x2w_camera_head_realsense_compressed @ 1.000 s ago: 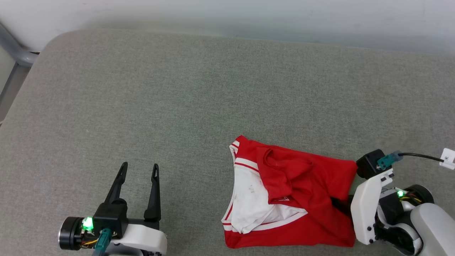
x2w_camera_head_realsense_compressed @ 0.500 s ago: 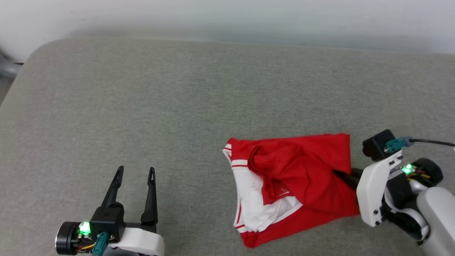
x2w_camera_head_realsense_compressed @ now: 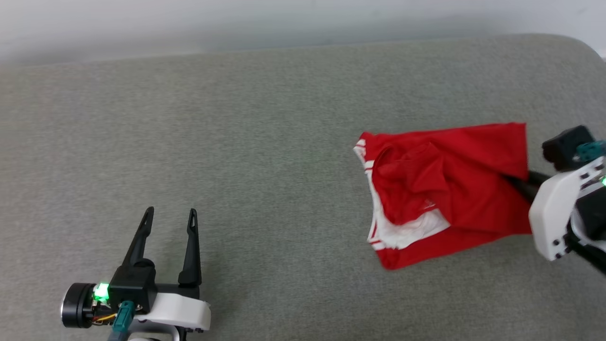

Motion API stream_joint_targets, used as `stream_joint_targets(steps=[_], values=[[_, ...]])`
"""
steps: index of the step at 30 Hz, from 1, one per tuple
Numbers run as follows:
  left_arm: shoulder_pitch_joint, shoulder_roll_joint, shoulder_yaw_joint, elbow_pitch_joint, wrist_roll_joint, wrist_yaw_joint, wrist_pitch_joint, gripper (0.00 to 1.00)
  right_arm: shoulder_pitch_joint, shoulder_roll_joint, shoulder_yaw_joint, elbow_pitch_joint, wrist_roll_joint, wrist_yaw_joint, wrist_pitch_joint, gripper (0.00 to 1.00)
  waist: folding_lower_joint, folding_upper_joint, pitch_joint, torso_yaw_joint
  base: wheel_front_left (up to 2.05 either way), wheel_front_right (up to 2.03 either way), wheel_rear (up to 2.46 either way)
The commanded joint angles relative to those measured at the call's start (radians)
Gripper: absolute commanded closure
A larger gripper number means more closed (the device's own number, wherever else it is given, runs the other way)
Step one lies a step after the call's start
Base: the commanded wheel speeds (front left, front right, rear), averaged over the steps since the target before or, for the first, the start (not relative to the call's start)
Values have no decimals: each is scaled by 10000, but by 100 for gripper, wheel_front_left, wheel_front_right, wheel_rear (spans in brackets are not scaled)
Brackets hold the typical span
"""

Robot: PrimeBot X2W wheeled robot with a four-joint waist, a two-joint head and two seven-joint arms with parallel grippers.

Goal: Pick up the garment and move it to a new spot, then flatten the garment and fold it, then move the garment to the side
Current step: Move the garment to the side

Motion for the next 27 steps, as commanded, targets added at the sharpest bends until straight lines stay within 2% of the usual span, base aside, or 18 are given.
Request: stream_joint_targets(steps=[1,10,19,27], values=[[-136,92,21,-66,46,-5,-21,0,-227,-180,-124,-37,-33,-19,-41,100,-1,0,277,-363,0,0,0],[-650,430,201,-493,143,67,-21,0,-408,-787,-1379,-113,-405,-19,188,100,-1,0,1173,-907,0,0,0],[-1373,728,86,-1104,262,110,-21,0,-302,-1313,-3364,390,-1178,-19,444,100,-1,0,2464,-665,0,0,0],[-1897,853,-149,-1556,287,135,-21,0,-928,-1258,-5162,1398,-1971,-19,609,100,-1,0,3330,-244,0,0,0]])
